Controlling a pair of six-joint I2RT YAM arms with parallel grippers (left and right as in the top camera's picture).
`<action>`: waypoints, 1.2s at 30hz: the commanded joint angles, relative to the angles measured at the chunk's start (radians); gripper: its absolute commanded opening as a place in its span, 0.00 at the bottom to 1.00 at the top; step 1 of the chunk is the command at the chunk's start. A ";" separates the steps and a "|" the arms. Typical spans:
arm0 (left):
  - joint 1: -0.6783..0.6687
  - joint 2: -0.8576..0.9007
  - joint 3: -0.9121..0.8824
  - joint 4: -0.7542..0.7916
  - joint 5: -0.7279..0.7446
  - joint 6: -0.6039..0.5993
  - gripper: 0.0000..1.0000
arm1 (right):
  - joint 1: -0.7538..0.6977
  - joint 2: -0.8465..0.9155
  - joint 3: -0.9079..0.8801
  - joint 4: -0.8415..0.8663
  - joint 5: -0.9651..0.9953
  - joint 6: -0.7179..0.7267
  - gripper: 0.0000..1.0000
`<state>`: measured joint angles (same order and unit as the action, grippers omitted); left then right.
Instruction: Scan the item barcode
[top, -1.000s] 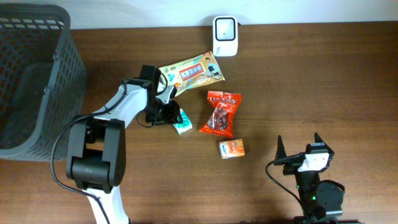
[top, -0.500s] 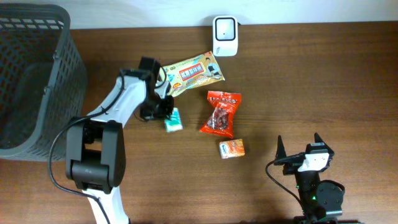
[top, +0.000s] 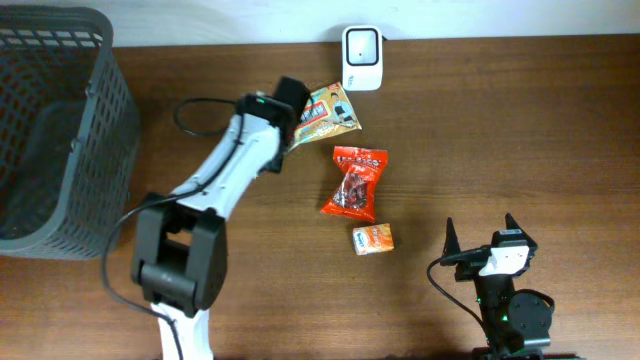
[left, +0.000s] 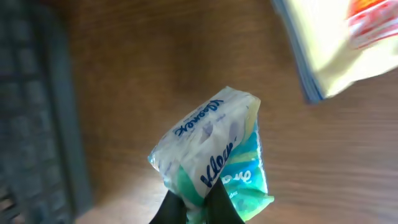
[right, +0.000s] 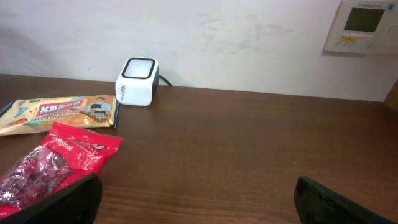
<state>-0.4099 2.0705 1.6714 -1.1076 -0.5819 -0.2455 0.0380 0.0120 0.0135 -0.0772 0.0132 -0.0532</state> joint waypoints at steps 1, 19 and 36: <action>-0.051 0.091 -0.036 -0.002 -0.216 -0.058 0.00 | -0.006 -0.006 -0.008 -0.004 0.005 0.001 0.98; -0.196 0.153 -0.036 0.050 0.003 -0.106 0.27 | -0.006 -0.006 -0.008 -0.004 0.005 0.001 0.98; -0.043 0.111 0.449 -0.297 0.183 -0.106 0.63 | -0.006 -0.006 -0.008 -0.004 0.005 0.001 0.99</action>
<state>-0.4988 2.1998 2.0701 -1.3605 -0.4206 -0.3424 0.0380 0.0120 0.0135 -0.0772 0.0132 -0.0528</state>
